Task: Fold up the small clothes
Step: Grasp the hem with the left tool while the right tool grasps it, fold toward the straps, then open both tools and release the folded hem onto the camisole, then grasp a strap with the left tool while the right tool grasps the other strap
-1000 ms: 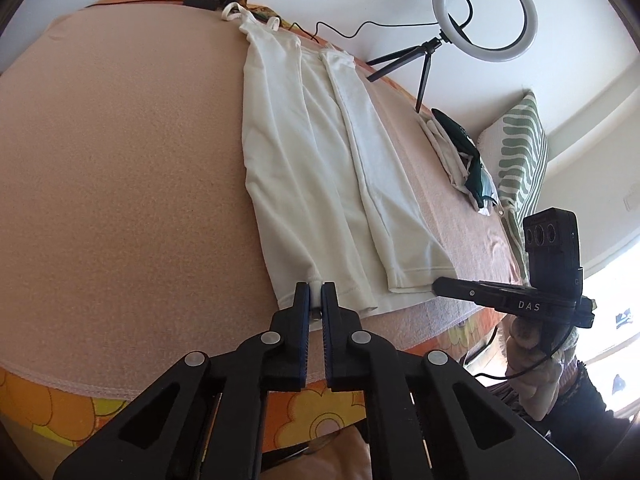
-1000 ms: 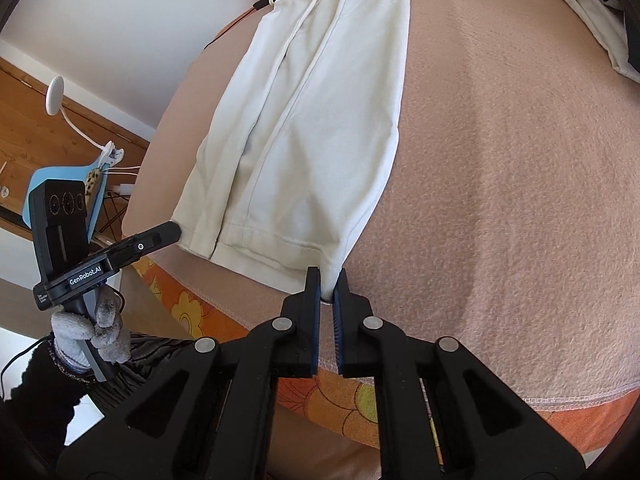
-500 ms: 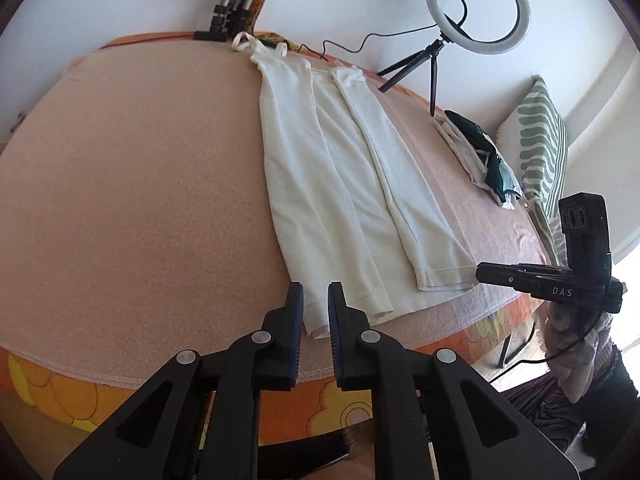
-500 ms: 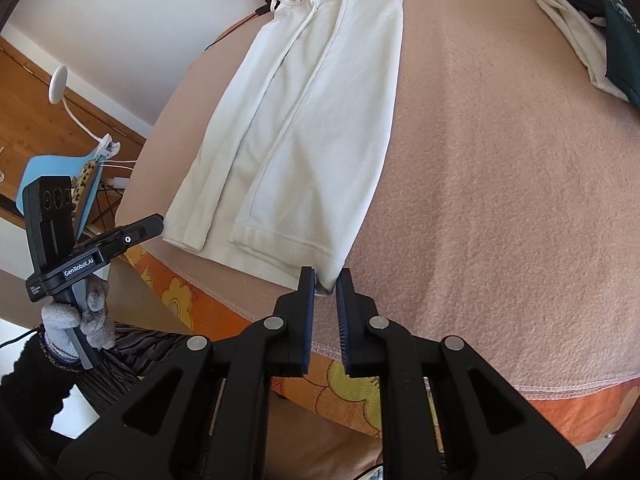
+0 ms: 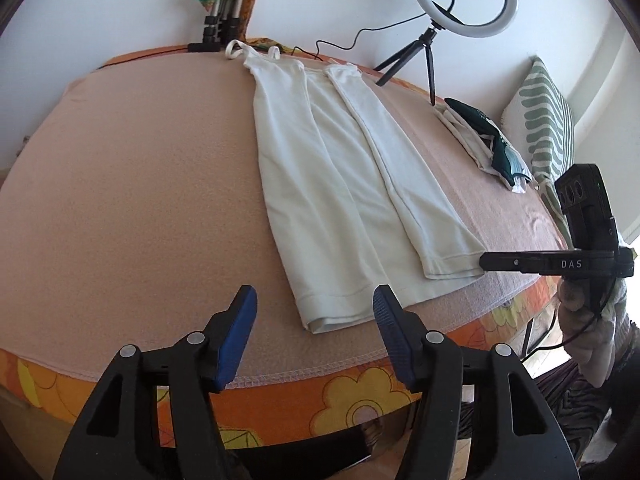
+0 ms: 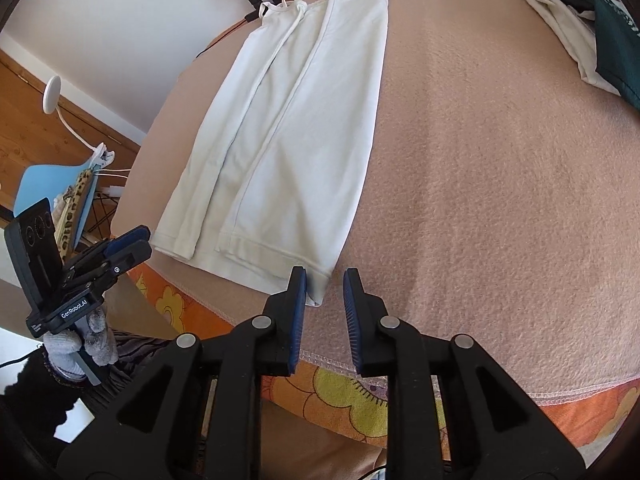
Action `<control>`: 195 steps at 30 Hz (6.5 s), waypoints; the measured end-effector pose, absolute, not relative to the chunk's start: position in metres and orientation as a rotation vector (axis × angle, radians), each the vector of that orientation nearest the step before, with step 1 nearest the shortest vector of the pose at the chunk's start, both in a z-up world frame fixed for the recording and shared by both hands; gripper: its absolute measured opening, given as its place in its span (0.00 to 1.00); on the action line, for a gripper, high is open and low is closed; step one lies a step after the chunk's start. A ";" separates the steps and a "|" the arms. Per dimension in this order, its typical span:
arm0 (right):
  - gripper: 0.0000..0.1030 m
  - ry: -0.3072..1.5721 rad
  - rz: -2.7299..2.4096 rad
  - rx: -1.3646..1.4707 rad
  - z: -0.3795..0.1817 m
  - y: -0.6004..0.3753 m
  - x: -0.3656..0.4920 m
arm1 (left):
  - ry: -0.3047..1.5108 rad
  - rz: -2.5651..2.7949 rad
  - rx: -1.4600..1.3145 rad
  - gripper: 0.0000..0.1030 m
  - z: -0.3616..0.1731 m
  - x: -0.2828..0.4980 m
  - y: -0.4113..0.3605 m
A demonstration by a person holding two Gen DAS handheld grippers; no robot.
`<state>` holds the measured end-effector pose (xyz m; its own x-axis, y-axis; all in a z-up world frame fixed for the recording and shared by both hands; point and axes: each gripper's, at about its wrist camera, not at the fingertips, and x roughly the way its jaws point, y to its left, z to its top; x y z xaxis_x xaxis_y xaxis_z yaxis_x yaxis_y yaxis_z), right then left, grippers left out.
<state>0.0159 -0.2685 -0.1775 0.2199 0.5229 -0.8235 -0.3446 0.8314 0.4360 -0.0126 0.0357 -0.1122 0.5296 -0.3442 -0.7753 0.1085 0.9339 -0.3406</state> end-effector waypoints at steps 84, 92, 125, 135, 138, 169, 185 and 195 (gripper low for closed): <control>0.42 1.137 0.560 0.181 -0.177 -0.268 0.133 | 1.055 -0.281 -0.372 0.30 -0.119 0.117 0.065; 0.32 1.134 0.558 0.161 -0.178 -0.262 0.134 | 1.048 -0.313 -0.362 0.31 -0.121 0.119 0.056; 0.04 0.900 0.547 -0.003 -0.146 -0.225 0.124 | 0.924 -0.318 -0.082 0.19 -0.100 0.097 0.013; 0.04 0.966 0.493 0.001 -0.169 -0.217 0.139 | 0.981 -0.295 0.008 0.22 -0.124 0.108 -0.005; 0.04 0.977 0.453 0.016 -0.174 -0.232 0.146 | 0.990 -0.264 0.017 0.22 -0.125 0.104 0.009; 0.42 0.985 0.553 -0.012 -0.145 -0.238 0.319 | 0.965 -0.248 -0.208 0.49 -0.114 0.297 0.088; 0.42 0.949 0.575 -0.044 -0.163 -0.200 0.383 | 0.920 -0.213 -0.104 0.46 -0.140 0.353 0.077; 0.09 0.950 0.544 -0.077 -0.166 -0.189 0.387 | 0.887 -0.220 -0.133 0.03 -0.136 0.359 0.072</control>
